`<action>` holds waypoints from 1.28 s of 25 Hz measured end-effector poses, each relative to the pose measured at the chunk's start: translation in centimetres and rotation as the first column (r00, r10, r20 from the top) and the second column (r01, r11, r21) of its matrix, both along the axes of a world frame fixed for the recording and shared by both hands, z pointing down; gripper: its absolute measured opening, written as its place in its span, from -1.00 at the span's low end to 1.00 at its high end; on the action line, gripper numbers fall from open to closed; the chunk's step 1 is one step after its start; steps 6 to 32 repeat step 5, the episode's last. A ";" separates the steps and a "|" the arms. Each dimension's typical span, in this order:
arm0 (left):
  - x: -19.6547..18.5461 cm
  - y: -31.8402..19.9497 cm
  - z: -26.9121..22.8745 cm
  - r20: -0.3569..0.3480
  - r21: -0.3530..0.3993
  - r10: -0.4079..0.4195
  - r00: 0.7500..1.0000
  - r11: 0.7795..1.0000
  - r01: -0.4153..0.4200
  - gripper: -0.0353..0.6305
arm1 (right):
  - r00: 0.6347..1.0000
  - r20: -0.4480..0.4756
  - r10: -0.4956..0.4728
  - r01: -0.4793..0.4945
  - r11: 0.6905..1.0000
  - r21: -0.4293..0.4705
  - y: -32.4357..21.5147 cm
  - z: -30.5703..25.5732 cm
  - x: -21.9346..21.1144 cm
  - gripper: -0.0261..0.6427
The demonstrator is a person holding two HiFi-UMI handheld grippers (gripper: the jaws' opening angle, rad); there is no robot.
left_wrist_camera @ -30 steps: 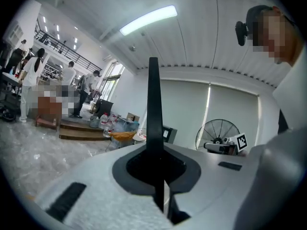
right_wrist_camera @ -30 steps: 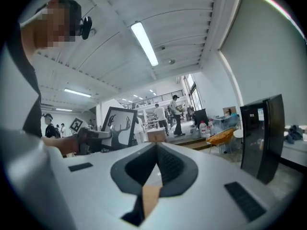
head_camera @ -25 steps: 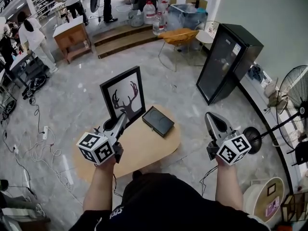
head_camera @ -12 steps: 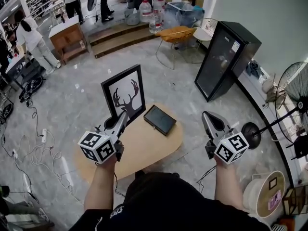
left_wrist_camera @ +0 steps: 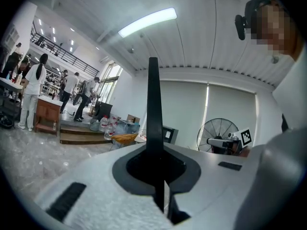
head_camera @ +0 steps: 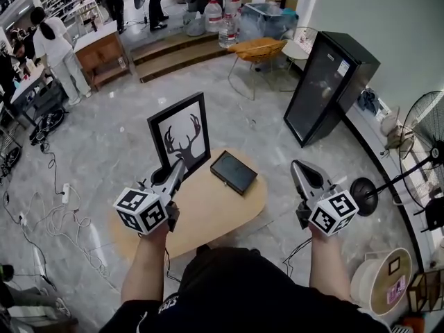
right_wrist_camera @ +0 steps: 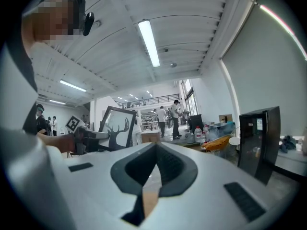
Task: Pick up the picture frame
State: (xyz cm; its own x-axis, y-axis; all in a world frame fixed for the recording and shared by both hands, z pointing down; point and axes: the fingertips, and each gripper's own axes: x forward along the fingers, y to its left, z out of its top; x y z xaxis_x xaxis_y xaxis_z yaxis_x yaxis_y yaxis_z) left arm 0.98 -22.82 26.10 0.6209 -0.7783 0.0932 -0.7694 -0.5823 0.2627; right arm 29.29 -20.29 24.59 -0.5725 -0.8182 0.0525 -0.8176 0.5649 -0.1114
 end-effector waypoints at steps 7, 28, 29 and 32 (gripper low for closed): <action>-0.3 -0.4 0.5 0.007 -0.004 -0.011 1.000 1.000 0.011 -0.85 | 1.000 0.000 -0.006 0.006 1.000 -0.001 -0.5 0.3 0.0 -0.92; -0.3 -0.4 0.5 0.007 -0.004 -0.011 1.000 1.000 0.011 -0.85 | 1.000 0.000 -0.006 0.006 1.000 -0.001 -0.5 0.3 0.0 -0.92; -0.3 -0.4 0.5 0.007 -0.004 -0.011 1.000 1.000 0.011 -0.85 | 1.000 0.000 -0.006 0.006 1.000 -0.001 -0.5 0.3 0.0 -0.92; -0.3 -0.4 0.5 0.007 -0.004 -0.011 1.000 1.000 0.011 -0.85 | 1.000 0.000 -0.006 0.006 1.000 -0.001 -0.5 0.3 0.0 -0.92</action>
